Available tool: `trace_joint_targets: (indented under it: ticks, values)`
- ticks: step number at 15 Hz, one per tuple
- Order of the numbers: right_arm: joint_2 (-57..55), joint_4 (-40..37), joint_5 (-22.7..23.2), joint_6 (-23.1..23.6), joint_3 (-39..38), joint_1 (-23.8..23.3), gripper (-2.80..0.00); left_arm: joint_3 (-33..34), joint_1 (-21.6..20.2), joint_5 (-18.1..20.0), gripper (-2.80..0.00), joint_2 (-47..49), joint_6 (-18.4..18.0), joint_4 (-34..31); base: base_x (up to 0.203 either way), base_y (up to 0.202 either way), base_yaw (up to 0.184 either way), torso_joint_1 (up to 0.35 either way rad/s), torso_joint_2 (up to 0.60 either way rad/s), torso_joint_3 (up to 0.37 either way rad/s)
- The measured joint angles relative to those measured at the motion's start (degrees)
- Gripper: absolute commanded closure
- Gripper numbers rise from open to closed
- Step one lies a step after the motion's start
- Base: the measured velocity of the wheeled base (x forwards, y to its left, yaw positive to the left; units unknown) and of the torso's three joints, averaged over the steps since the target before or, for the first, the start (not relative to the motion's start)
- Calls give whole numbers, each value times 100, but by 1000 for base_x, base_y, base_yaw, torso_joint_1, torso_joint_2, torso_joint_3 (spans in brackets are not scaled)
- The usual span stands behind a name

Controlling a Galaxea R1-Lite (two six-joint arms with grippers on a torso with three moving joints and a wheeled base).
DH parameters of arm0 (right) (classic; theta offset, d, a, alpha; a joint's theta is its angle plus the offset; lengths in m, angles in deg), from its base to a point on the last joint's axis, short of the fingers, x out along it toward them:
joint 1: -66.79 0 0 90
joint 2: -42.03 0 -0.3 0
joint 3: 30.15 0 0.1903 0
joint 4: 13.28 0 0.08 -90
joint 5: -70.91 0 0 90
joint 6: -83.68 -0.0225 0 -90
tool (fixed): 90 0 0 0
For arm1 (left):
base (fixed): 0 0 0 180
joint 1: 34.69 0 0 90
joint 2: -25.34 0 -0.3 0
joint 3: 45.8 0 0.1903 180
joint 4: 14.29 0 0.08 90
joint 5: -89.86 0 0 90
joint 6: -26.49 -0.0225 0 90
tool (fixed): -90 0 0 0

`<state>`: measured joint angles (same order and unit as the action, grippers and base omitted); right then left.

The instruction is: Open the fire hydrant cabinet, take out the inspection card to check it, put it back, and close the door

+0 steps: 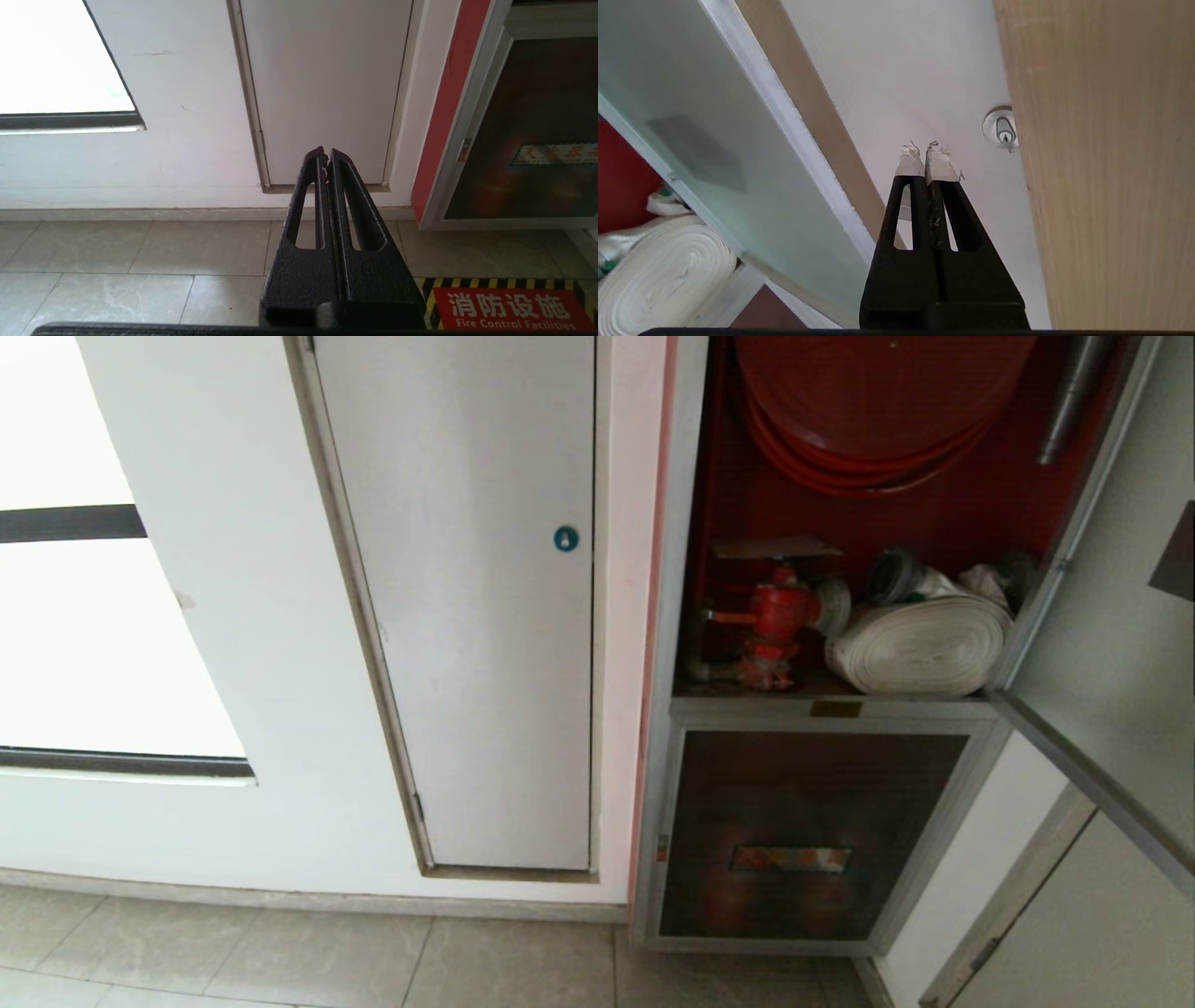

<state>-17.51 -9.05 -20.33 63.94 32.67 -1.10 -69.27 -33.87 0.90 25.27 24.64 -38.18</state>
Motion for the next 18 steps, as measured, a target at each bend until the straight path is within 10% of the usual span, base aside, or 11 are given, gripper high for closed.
trace_joint_targets:
  ticks: [18]
  values:
    - [-1072,-36,1648,50,427,-187,0,0,0,0,0,0,1,0,0,0,0,0,0,0]
